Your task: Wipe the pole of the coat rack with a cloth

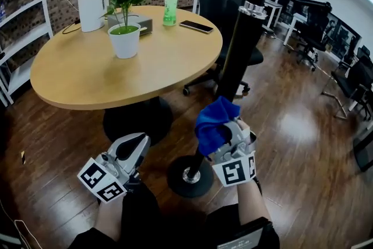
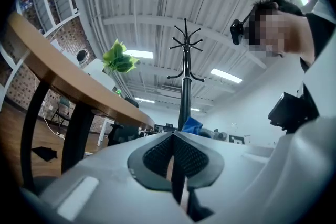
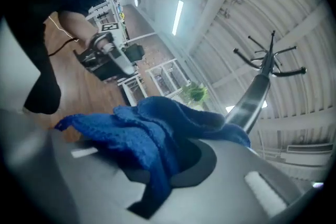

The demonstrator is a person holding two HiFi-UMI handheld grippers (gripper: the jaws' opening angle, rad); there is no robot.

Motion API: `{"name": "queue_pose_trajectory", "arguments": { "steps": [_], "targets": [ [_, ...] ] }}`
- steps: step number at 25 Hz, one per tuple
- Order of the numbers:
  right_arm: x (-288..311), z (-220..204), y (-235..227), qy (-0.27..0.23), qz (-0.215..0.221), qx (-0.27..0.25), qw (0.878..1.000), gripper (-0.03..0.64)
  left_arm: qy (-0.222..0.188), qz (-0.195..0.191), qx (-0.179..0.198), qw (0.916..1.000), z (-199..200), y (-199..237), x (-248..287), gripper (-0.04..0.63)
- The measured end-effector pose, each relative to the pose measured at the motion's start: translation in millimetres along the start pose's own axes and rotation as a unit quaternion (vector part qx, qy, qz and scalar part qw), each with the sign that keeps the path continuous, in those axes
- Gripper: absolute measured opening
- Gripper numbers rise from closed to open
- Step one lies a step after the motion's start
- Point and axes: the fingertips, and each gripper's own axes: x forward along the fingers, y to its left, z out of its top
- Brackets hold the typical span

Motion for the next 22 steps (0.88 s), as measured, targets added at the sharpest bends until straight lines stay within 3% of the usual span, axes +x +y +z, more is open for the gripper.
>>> {"name": "queue_pose_trajectory", "arguments": {
  "steps": [6, 13, 16, 18, 22],
  "targets": [
    [-15, -76, 130, 0.052, 0.099, 0.054, 0.992, 0.020, 0.033, -0.002, -0.022, 0.9992, -42, 5, 10, 0.000],
    [-30, -162, 260, 0.144, 0.216, 0.131, 0.957, 0.020, 0.062, 0.006, -0.040, 0.9972, -81, 15, 8, 0.000],
    [-38, -182, 292, 0.173, 0.241, 0.161, 0.941, 0.020, 0.071, 0.006, -0.047, 0.9964, -90, 15, 7, 0.000],
    [-41, -185, 297, 0.180, 0.250, 0.166, 0.937, 0.020, 0.072, 0.008, -0.046, 0.9963, -90, 16, 6, 0.000],
    [-37, -165, 270, 0.169, 0.233, 0.157, 0.945, 0.020, 0.067, 0.009, -0.044, 0.9967, -79, 17, 12, 0.000]
  ]
}}
